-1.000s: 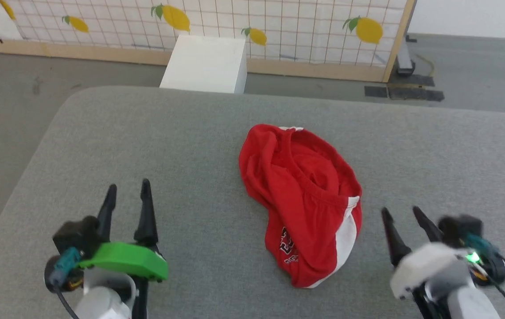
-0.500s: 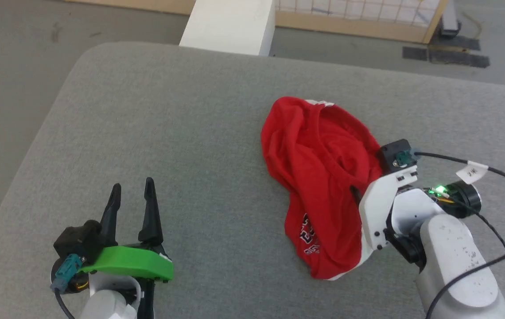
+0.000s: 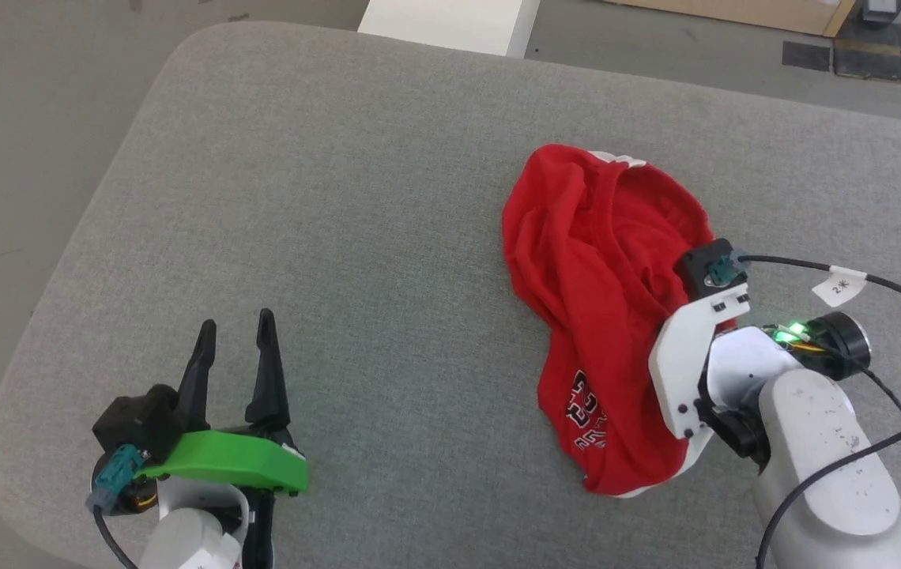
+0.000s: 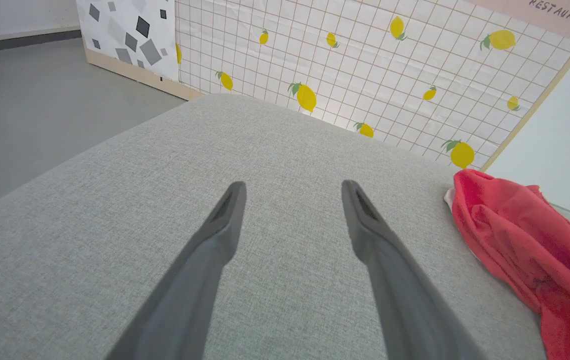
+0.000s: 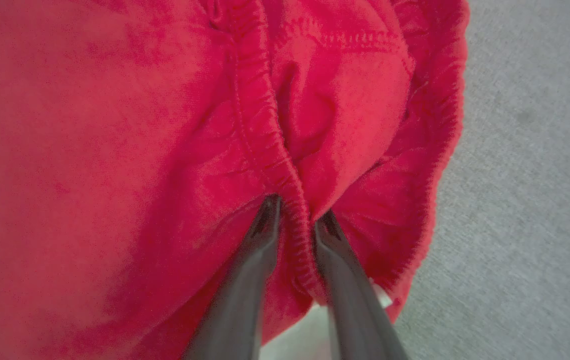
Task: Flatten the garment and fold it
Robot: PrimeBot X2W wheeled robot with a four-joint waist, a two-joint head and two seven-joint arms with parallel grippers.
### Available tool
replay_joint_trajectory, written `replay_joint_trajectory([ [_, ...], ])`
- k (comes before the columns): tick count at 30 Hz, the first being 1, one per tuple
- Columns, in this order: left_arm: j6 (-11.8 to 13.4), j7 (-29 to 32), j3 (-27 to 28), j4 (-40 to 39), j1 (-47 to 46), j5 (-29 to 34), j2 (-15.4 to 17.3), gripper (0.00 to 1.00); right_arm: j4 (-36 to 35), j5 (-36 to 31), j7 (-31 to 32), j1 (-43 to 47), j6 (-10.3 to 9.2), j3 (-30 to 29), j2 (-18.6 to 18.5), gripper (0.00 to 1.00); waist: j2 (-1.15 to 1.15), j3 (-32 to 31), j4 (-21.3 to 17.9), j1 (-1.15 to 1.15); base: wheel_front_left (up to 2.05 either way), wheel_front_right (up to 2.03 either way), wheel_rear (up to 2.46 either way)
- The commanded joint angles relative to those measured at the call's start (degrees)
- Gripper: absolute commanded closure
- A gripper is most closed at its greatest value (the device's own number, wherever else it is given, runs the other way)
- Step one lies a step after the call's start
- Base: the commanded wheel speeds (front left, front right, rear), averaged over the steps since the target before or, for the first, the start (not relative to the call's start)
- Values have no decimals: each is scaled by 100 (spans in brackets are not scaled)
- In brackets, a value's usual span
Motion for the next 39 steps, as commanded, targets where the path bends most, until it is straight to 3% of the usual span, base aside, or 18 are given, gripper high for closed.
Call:
replay_joint_trajectory([
  [1,11,-27,30,3,-88,-39,-25,0,-56,104,-93,-39,-8,-10,-13,100,0,-96,-93,0,0,0,0],
  [6,35,-27,55,-4,-34,-57,-26,0,-365,325,-285,16,-8,-419,-37,100,0,-299,-259,0,0,0,0],
  [17,20,-27,-131,57,7,-146,-26,0,-1116,178,-245,794,-8,-3411,126,100,0,-484,-363,0,0,0,0],
  [20,-7,-27,-144,104,5,-144,-27,0,-1127,121,-158,1018,-8,-3957,162,100,0,-485,-357,0,0,0,0],
  [21,-19,-27,-140,125,2,-137,-27,0,-1125,126,-156,1083,-8,-4036,168,83,0,-486,-361,0,0,0,0],
  [22,-29,-27,-133,139,1,-130,-27,0,-1099,198,-180,1120,-8,-4046,170,7,0,-492,-368,0,0,0,0],
  [23,-45,-27,-127,166,3,-125,-27,0,-1085,340,-281,1136,-8,-4026,171,0,0,-501,-383,0,0,0,0],
  [33,-127,-27,-258,382,14,-268,-27,0,-1461,1347,-1783,1664,-8,-2860,174,0,0,-889,-573,0,0,0,0],
  [37,-85,-27,-329,387,34,-303,-27,0,-1573,1385,-1829,2045,-8,-2223,174,0,0,-990,-651,0,0,0,0],
  [39,-58,-27,-353,368,42,-303,-27,0,-1556,1214,-1357,2174,-8,-1516,175,0,0,-1003,-694,0,0,0,0],
])
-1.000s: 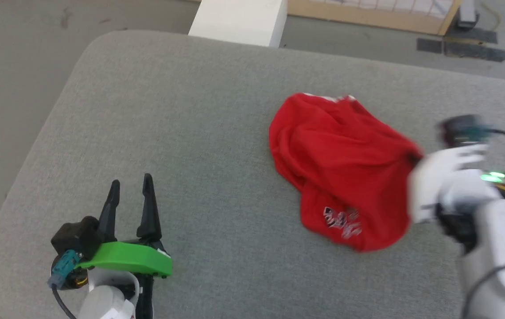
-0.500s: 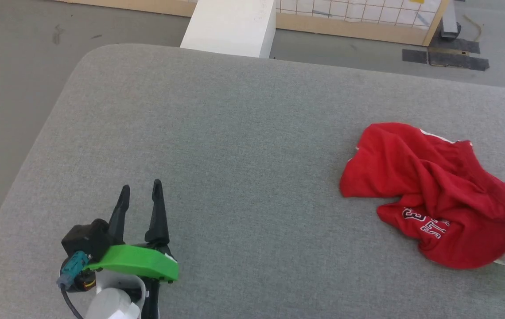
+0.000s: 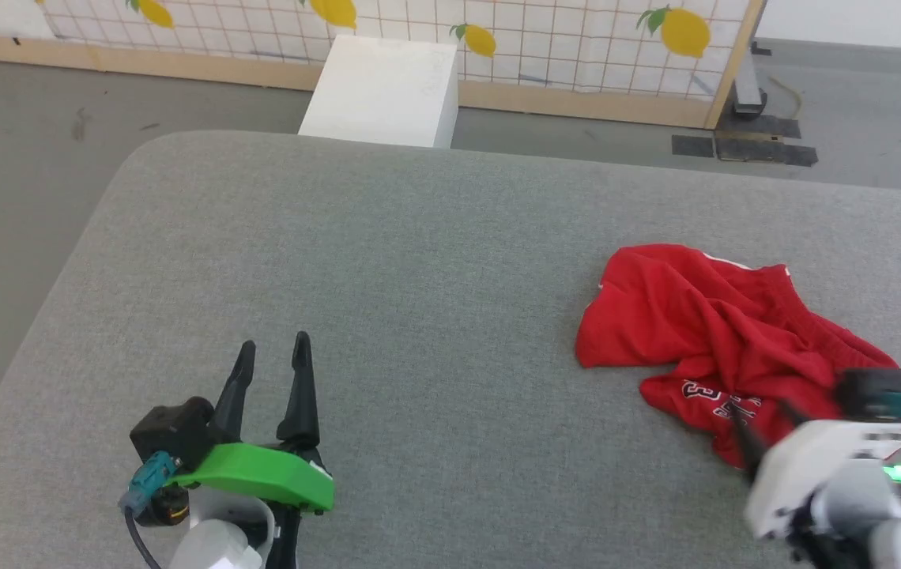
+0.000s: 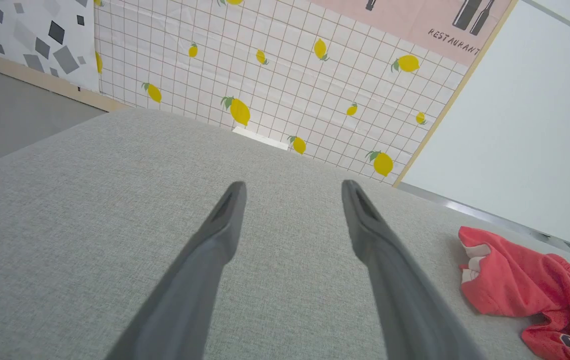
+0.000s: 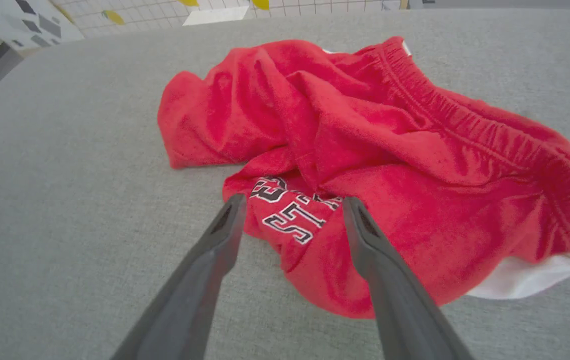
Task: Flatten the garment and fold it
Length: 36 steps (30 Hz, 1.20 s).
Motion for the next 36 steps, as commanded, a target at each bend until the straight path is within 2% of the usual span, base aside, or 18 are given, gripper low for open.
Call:
replay_joint_trajectory([
  [1,32,-27,4,-37,25,-9,-15,0,37,-529,541,-122,-8,450,4,0,0,35,-14,0,0,0,0],
  [5,21,-27,14,-45,17,-4,-15,0,206,-968,1039,-465,-8,870,5,0,0,139,53,0,0,0,0],
  [11,18,-27,28,-78,-52,-74,-15,0,755,-1520,1359,-1077,-8,1151,-32,0,0,341,210,0,0,0,0],
  [18,10,-27,4,-58,-134,-170,-15,0,1514,-1724,1617,-1479,-8,1116,-167,0,0,532,417,0,0,0,0],
  [20,17,-27,-2,-55,-150,-194,-15,0,1704,-1554,1721,-1511,-8,1069,-134,0,0,552,469,0,0,0,0],
  [21,21,-27,-3,-52,-155,-201,-15,0,1778,-1426,1783,-1528,-8,1095,-110,43,0,555,496,0,0,0,0],
  [23,29,-27,-5,-45,-157,-213,-15,0,1809,-1131,1750,-1581,-8,1196,-68,100,0,559,535,0,0,0,0],
  [29,32,-27,0,-25,-165,-222,-15,0,1667,-5,1585,-1820,-8,1827,-3,100,0,546,599,0,0,0,0],
  [36,32,-27,-63,-2,-204,-273,-15,0,1403,1680,1007,-2410,-8,3307,3,100,0,524,667,0,0,0,0],
])
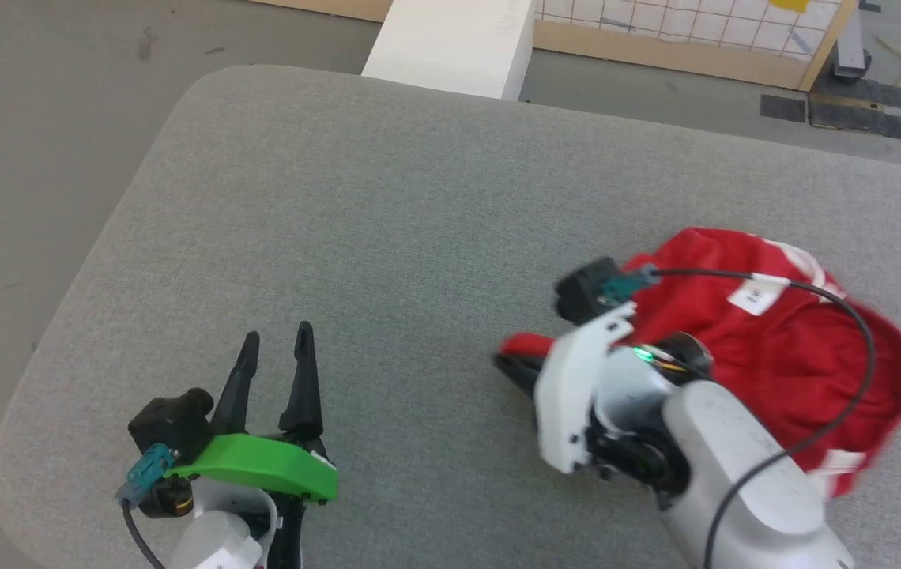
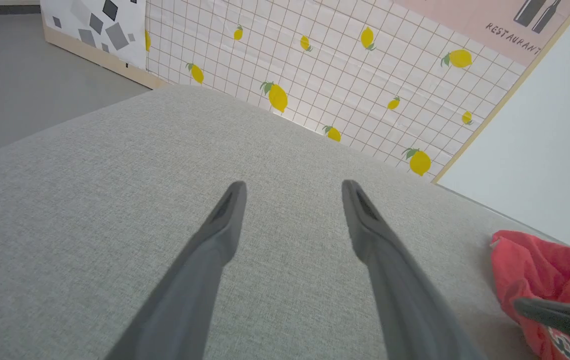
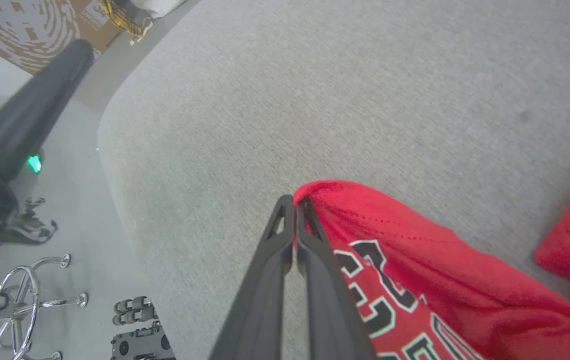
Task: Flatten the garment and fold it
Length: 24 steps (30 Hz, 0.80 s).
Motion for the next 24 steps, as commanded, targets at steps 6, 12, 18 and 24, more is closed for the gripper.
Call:
replay_joint_trajectory([
  [6,27,-27,-78,49,-120,-80,-13,0,182,1031,-983,-649,-6,1047,13,100,0,-31,120,0,0,0,0],
  [12,33,-27,-35,60,-56,-50,-13,0,926,1422,-1489,-903,-6,1496,13,0,0,-101,151,0,0,0,0],
  [18,52,-27,51,50,68,19,-13,0,1238,1467,-2015,-1000,-6,1198,13,0,0,-262,12,0,0,0,0],
  [24,70,-27,35,29,153,62,-13,0,1434,758,-2791,-785,-6,160,13,0,0,-457,-142,0,0,0,0],
])
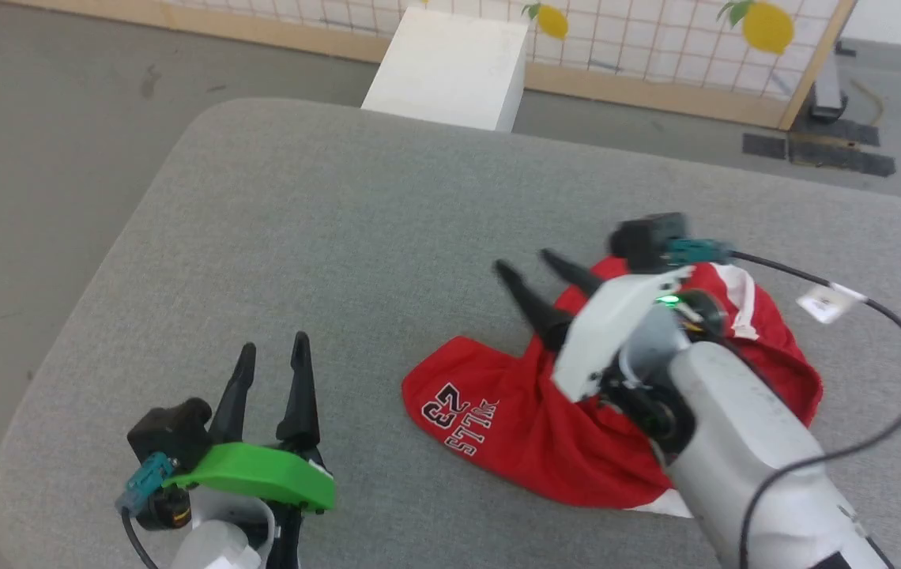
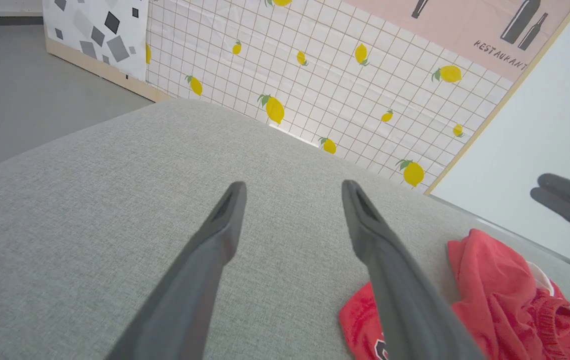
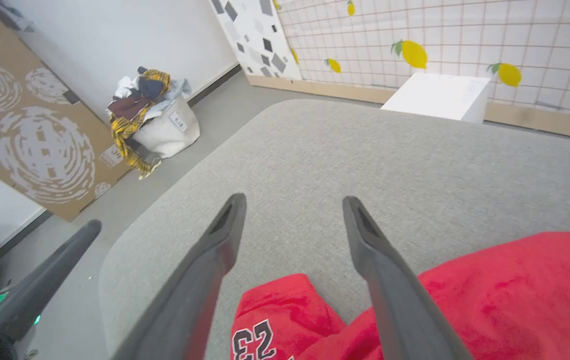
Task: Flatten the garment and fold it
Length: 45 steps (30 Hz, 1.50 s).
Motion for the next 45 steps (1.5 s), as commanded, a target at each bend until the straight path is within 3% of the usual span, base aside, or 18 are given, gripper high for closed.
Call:
replay_joint_trajectory([
  [1,26,-27,2,-9,95,81,-13,0,33,-234,-104,168,-6,-224,-4,0,0,-120,-107,0,0,0,0],
  [7,38,-27,25,-26,196,125,-13,0,-349,-1253,36,969,-6,-1303,-4,0,0,-256,-224,0,0,0,0],
  [14,26,-27,50,-39,242,146,-13,0,-1506,-2301,1215,2107,-6,-1915,-4,0,0,-297,-294,0,0,0,0],
  [21,28,-27,13,-43,211,102,-13,0,-2513,-2828,2627,2940,-6,-2138,-4,0,0,-249,-244,0,0,0,0],
  [26,32,-27,26,-58,196,80,-13,0,-2854,-2798,2955,3101,-6,-1999,-4,0,0,-165,-208,0,0,0,0],
  [32,28,-27,31,-59,156,59,-13,0,-2782,-2803,3018,3003,-6,-1833,-4,0,0,-68,-173,0,0,0,0],
  [33,27,-27,32,-58,147,57,-13,0,-2735,-2787,3035,2976,-6,-1827,-4,16,0,-54,-170,0,0,0,0],
  [34,27,-27,32,-57,139,55,-13,0,-2705,-2783,3035,2950,-6,-1825,-4,53,0,-42,-168,0,0,0,0],
  [35,29,-27,33,-55,128,53,-13,0,-2671,-2789,3026,2915,-6,-1821,-4,66,0,-30,-165,0,0,0,0],
  [36,30,-27,33,-53,120,52,-13,0,-2645,-2792,3013,2890,-6,-1818,-4,100,0,-25,-164,0,0,0,0],
  [45,30,-27,61,-34,115,51,-13,0,-2730,-2679,2724,2757,-6,-1943,-4,100,0,-16,-203,0,0,0,0],
])
